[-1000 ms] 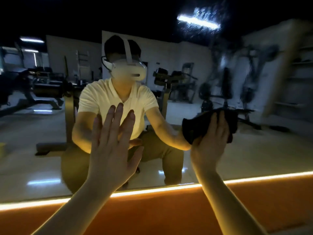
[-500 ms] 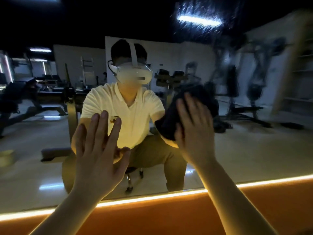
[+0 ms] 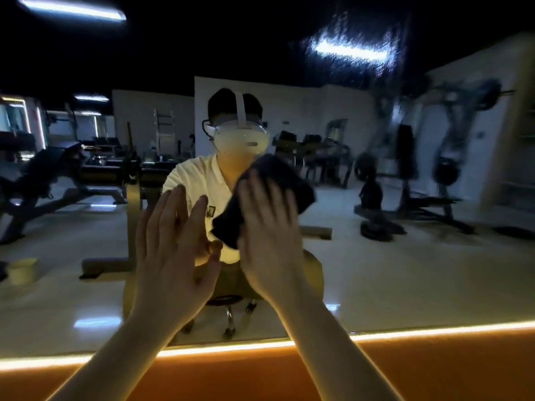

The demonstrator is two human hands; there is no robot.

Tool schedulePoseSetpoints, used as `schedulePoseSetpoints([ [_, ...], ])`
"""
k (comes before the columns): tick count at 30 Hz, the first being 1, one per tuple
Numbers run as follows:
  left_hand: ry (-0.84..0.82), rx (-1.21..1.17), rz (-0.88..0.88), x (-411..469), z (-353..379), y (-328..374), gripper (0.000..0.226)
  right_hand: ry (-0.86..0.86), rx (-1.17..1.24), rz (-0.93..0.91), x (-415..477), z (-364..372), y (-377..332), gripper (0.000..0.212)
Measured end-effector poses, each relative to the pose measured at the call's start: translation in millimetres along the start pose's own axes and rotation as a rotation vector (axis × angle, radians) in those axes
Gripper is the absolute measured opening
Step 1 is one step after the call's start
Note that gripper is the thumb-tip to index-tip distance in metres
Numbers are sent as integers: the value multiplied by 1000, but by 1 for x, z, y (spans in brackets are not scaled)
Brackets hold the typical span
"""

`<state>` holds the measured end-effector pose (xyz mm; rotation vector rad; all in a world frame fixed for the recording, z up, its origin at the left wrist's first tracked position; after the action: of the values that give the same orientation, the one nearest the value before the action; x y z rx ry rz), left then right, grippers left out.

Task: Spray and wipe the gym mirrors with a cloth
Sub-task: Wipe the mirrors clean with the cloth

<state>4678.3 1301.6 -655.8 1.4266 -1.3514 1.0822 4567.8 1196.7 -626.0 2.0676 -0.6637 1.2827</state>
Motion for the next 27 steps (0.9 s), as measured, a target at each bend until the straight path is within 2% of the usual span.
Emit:
schedulePoseSetpoints([
  [2, -5, 4, -3, 15, 0, 2, 77, 1, -24, -163, 1, -2, -8, 65],
  [4, -20, 23, -7, 25, 2, 3, 81, -6, -44, -180, 4, -4, 11, 62],
  [6, -28, 49, -8, 31, 6, 4, 86, -8, -56, -59, 7, -3, 49, 64],
  [10, -32, 102, 9, 32, 8, 5, 92, 65, -83, 343, 8, -10, 127, 70],
  [14, -42, 103, -5, 34, 3, 7, 86, 90, -75, 461, 24, -10, 117, 70],
  [18, -27, 109, 24, 49, -11, 1, 72, 102, -61, 325, 56, -13, 71, 70],
  [21, 3, 103, 61, 68, -24, -6, 72, 101, -67, 183, 79, -18, 29, 68],
  [24, 46, 101, 96, 86, -34, -11, 70, 70, -124, -85, 90, -17, -8, 68],
  [27, 50, 154, 129, 103, -38, -20, 76, 90, -178, -339, 92, -19, -4, 65],
])
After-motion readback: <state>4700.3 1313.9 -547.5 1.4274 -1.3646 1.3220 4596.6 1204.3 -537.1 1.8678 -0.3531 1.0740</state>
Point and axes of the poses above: each hand's wrist, its own x-axis towards the middle knuckle, its own z-axis out of the palm, y = z × x, the point moved 7 cm from there along x, towards the middle knuckle, and after that the axes turned 12 degrees about -x, right-handed, at the moved point
